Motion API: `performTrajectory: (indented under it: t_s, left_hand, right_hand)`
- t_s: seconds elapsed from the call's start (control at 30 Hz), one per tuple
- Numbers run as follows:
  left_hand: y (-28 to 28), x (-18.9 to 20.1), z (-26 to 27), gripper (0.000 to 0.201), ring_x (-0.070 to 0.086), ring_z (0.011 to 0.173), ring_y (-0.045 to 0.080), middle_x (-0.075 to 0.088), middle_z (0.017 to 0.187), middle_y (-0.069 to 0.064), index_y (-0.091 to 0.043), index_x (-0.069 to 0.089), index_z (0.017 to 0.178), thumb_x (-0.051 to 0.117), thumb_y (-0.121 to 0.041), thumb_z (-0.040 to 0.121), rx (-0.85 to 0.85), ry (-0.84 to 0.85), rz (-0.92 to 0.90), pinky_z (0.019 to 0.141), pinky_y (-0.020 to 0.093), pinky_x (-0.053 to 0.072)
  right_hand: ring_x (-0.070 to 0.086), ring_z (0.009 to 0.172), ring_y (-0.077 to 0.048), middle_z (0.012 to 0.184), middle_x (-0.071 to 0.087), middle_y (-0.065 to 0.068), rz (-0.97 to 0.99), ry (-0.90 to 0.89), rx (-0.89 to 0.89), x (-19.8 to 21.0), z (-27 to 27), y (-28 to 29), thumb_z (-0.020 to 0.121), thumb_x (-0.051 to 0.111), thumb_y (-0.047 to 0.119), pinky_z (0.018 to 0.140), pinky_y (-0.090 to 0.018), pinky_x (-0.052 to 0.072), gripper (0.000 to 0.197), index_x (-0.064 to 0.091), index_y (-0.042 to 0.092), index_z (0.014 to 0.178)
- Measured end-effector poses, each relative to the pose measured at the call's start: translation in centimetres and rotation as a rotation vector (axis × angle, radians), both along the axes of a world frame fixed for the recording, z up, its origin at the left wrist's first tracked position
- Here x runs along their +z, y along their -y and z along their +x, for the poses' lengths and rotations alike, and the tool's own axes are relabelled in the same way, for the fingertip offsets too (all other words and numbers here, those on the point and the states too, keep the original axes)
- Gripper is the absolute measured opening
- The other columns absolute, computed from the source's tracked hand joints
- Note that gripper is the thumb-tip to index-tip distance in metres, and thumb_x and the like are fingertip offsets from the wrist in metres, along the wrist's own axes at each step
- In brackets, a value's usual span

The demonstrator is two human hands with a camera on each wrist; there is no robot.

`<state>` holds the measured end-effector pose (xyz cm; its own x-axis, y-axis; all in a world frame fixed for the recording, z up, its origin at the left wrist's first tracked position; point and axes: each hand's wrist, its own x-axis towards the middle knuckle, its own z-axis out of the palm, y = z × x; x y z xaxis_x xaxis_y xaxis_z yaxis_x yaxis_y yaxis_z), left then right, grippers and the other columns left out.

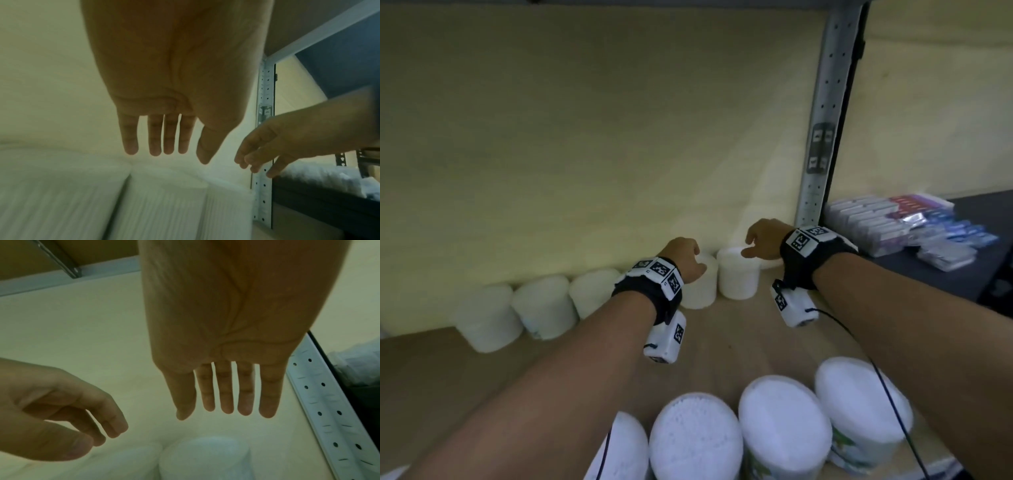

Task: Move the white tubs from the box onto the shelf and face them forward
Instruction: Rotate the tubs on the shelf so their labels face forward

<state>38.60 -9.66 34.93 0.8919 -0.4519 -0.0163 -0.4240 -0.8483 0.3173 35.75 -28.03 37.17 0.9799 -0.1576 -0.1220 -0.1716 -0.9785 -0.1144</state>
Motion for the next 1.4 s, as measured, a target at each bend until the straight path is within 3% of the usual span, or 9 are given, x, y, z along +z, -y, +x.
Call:
performTrajectory:
  t_s: [0.2,0.27,0.33,0.43,0.77,0.93,1.1,1.27,1.4]
  left_hand:
    - [1.1,-1.9,1.4,0.031,0.055,0.106,0.021,0.061,0.105,0.015,-0.004,0.063,0.102,0.058,-0.032,0.091,0.029,0.004,0.029,0.080,0.028,0.047]
    - [1.3,-2.2,1.5,0.040,0.053,0.098,0.018,0.061,0.116,0.017,0.001,0.063,0.112,0.058,-0.033,0.091,0.027,0.017,0.043,0.083,0.030,0.046]
    - [1.3,-2.4,1.7,0.046,0.057,0.104,0.023,0.059,0.125,0.019,0.003,0.060,0.119,0.058,-0.034,0.091,0.021,0.036,0.029,0.087,0.033,0.045]
    - [1.1,-2.8,1.9,0.046,0.057,0.114,0.030,0.059,0.124,0.020,0.003,0.060,0.119,0.058,-0.034,0.091,0.018,0.051,0.040,0.087,0.034,0.045]
    - [0.7,-3.6,2.4,0.051,0.054,0.119,0.029,0.054,0.132,0.014,-0.004,0.057,0.127,0.063,-0.037,0.087,0.029,0.065,-0.046,0.096,0.034,0.045]
    - [0.6,-3.8,2.6,0.050,0.053,0.118,0.029,0.052,0.131,0.013,-0.007,0.057,0.124,0.064,-0.038,0.086,0.036,0.063,-0.053,0.096,0.036,0.045]
    - [0.7,-4.0,2.7,0.048,0.052,0.118,0.029,0.050,0.131,0.012,-0.008,0.057,0.122,0.065,-0.038,0.085,0.045,0.049,-0.071,0.098,0.037,0.045]
    - [0.8,-4.1,2.6,0.047,0.050,0.121,0.030,0.049,0.132,0.014,-0.007,0.056,0.123,0.064,-0.036,0.087,0.056,0.037,-0.078,0.101,0.041,0.044]
    - [0.8,-4.3,2.7,0.046,0.049,0.120,0.031,0.048,0.131,0.014,-0.007,0.056,0.123,0.063,-0.035,0.087,0.058,0.033,-0.082,0.100,0.041,0.043]
  right_hand:
    - [0.052,0.124,-0.030,0.136,0.053,-0.013,-0.060,-0.053,0.042,-1.9,2.3,-0.4,0.090,0.059,0.046,0.104,-0.039,0.044,0.060,0.052,0.003,0.131]
    - [0.052,0.123,-0.029,0.135,0.053,-0.013,-0.072,-0.056,0.047,-2.5,2.5,-0.4,0.089,0.061,0.045,0.104,-0.040,0.045,0.060,0.052,0.004,0.130]
    - [0.052,0.122,-0.029,0.134,0.053,-0.013,-0.078,-0.049,0.052,-2.8,2.7,-0.4,0.089,0.060,0.044,0.103,-0.039,0.045,0.058,0.053,0.003,0.129]
    - [0.051,0.124,-0.030,0.135,0.053,-0.015,-0.093,-0.043,0.052,-3.2,3.0,-0.4,0.091,0.059,0.043,0.104,-0.037,0.044,0.058,0.052,0.001,0.130]
    - [0.050,0.125,-0.029,0.136,0.051,-0.014,-0.067,-0.022,0.043,-3.2,2.8,-0.5,0.091,0.059,0.040,0.105,-0.036,0.043,0.056,0.053,0.001,0.131]
    - [0.048,0.128,-0.028,0.142,0.047,-0.010,-0.038,-0.040,0.071,-2.9,2.6,-0.4,0.089,0.064,0.020,0.105,-0.034,0.040,0.046,0.055,0.011,0.134]
    - [0.042,0.134,-0.026,0.148,0.039,-0.008,0.047,-0.030,0.079,-2.8,2.1,-0.5,0.091,0.050,0.002,0.107,-0.032,0.038,0.045,0.055,0.014,0.134]
    - [0.040,0.134,-0.028,0.145,0.041,-0.011,0.022,0.068,0.002,-2.7,2.3,-1.0,0.096,0.051,0.023,0.111,-0.034,0.031,0.042,0.050,0.011,0.136]
    - [0.047,0.127,-0.031,0.138,0.049,-0.014,0.000,0.046,-0.057,-3.7,3.0,-1.0,0.091,0.054,0.047,0.106,-0.038,0.042,0.057,0.053,0.005,0.130]
